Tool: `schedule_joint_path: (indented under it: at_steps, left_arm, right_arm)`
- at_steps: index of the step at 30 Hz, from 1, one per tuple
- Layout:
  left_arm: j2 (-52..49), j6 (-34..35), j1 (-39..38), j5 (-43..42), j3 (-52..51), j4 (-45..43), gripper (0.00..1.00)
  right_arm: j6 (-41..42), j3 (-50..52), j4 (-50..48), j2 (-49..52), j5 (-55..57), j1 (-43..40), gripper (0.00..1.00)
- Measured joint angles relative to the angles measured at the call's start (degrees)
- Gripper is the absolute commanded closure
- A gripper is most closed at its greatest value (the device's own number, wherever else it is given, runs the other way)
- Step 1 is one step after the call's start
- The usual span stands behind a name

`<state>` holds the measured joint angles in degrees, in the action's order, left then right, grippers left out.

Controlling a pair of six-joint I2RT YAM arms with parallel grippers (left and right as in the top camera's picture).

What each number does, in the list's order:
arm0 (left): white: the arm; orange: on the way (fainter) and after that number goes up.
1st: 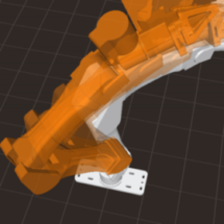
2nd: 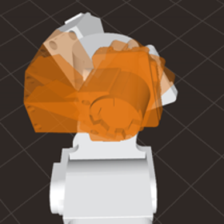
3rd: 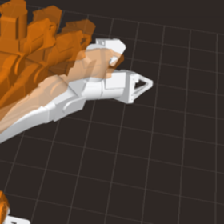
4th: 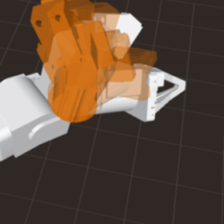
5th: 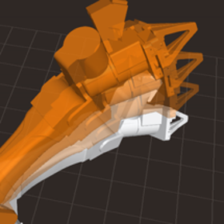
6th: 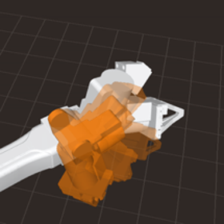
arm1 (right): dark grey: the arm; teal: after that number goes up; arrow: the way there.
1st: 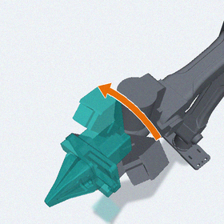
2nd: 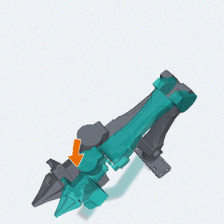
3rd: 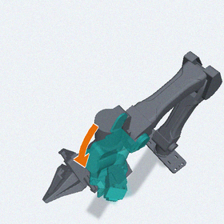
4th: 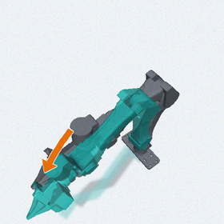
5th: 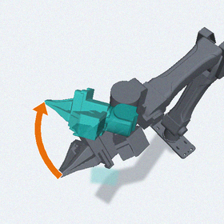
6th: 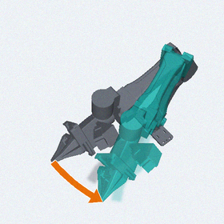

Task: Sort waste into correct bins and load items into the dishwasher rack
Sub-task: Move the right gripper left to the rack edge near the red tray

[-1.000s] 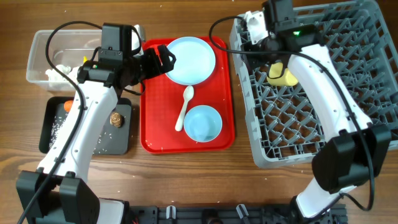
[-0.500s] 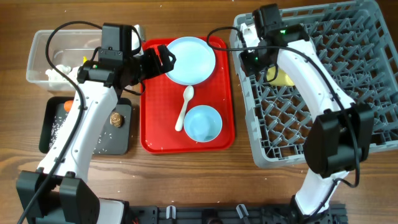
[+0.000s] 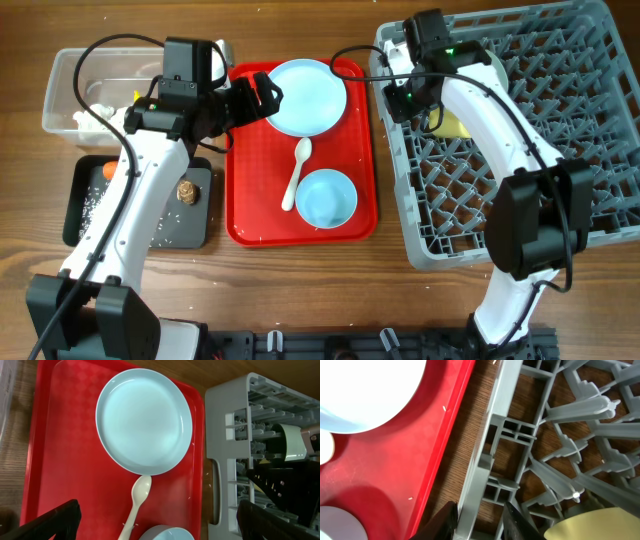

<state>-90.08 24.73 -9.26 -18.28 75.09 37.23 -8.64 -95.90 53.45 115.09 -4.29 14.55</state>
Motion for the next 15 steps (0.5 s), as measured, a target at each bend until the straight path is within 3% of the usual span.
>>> schedule_joint_path:
  at_steps: [4,9,15]
  left_arm:
    - [0.0,0.0,0.0,0.0,0.0,0.0,0.00]
    - [0.0,0.0,0.0,0.0,0.0,0.0,0.00]
    - [0.0,0.0,0.0,0.0,0.0,0.0,0.00]
  right_arm:
    - [0.5,0.0,-0.3,0.4,-1.1,0.0,0.70]
    - [1.1,0.0,-1.3,1.1,-1.9,0.0,0.88]
    - [3.5,0.0,-1.7,1.2,-2.1,0.0,0.91]
